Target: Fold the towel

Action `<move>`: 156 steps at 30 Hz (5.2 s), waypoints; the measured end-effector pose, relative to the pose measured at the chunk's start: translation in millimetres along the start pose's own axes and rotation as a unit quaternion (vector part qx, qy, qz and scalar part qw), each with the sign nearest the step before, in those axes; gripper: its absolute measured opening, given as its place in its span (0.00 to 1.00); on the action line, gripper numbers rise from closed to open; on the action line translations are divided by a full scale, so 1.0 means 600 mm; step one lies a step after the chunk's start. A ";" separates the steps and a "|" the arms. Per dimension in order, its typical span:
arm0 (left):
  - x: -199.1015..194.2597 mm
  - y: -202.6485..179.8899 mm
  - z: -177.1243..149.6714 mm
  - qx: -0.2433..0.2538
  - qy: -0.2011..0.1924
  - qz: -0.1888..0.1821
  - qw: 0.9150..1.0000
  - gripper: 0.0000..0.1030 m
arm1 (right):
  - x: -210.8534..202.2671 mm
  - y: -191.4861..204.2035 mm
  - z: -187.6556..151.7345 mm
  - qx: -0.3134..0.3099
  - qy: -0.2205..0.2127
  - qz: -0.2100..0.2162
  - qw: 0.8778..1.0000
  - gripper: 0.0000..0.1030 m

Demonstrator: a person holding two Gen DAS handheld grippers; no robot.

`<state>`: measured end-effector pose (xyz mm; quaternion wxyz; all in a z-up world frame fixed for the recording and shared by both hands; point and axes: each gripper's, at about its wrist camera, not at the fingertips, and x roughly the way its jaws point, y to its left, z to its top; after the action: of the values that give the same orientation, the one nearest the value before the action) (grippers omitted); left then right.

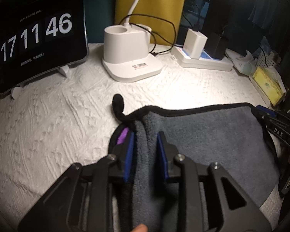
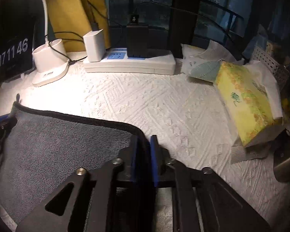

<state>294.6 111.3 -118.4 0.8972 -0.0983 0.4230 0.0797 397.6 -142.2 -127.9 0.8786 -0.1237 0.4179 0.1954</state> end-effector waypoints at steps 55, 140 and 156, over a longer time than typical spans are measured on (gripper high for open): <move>-0.296 -0.067 -0.149 0.017 -0.142 -0.020 0.989 0.93 | -0.294 0.077 -0.124 0.021 -0.074 0.028 0.997 0.45; -0.563 -0.108 -0.278 0.057 -0.306 -0.058 0.948 0.93 | -0.603 0.119 -0.265 0.009 -0.240 -0.016 0.971 0.45; -0.554 -0.109 -0.281 0.054 -0.298 -0.059 0.951 0.93 | -0.600 0.118 -0.268 0.011 -0.237 -0.015 0.971 0.47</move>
<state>-25.1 -12.7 41.4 0.9896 -0.0457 0.1335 0.0292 48.8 -226.3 50.4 0.9569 -0.0706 0.1974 0.2010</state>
